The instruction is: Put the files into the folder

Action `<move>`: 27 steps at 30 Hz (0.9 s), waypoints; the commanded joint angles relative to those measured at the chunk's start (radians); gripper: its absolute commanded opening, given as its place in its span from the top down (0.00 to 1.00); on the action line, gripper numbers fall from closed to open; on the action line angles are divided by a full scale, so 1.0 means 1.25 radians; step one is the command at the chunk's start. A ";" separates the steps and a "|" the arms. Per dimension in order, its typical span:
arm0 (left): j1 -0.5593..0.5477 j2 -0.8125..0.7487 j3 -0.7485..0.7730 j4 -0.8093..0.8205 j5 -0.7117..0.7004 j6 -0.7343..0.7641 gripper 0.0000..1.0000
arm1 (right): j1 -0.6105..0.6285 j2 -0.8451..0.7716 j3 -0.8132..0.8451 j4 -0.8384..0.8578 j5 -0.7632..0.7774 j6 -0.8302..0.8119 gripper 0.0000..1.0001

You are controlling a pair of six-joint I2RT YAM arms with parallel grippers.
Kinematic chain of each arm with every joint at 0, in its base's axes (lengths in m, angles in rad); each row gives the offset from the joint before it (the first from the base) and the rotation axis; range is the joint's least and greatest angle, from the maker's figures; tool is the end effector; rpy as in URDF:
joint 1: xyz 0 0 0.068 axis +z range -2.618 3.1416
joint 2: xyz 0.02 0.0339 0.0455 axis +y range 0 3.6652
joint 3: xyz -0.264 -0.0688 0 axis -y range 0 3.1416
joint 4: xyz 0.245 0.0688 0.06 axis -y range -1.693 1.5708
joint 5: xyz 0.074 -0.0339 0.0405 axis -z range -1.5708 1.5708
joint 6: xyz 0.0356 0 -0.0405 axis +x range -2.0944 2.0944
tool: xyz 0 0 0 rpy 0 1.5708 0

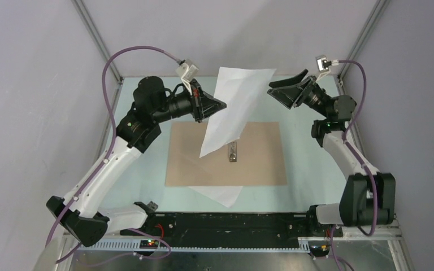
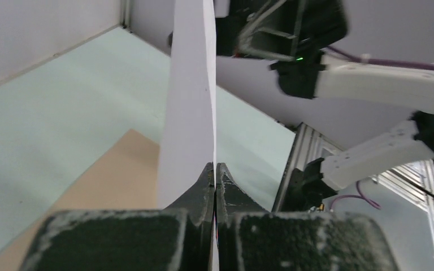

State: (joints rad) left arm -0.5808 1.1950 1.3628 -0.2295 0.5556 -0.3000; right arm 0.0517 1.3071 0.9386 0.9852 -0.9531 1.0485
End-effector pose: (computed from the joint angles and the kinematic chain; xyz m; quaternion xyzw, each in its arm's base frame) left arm 0.2060 -0.1576 0.4527 0.2840 0.6675 -0.4615 0.5107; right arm 0.2767 0.0434 0.3908 -0.1629 0.5532 0.5922 0.5628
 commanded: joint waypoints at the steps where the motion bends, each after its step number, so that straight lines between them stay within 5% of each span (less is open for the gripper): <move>1: 0.020 -0.052 0.062 -0.004 0.082 -0.058 1.00 | 0.004 0.089 0.011 0.332 -0.064 0.187 0.00; 20: 0.109 -0.017 0.131 0.001 0.083 -0.140 1.00 | 0.223 0.129 0.081 0.333 -0.067 0.167 0.00; 27: 0.129 -0.015 0.114 0.015 0.071 -0.154 1.00 | 0.249 0.108 0.080 0.217 -0.063 0.111 0.34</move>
State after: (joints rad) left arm -0.4377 1.1854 1.4956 -0.2485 0.6487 -0.4671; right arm 0.3660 1.4780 1.0000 1.3109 -1.0348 1.2339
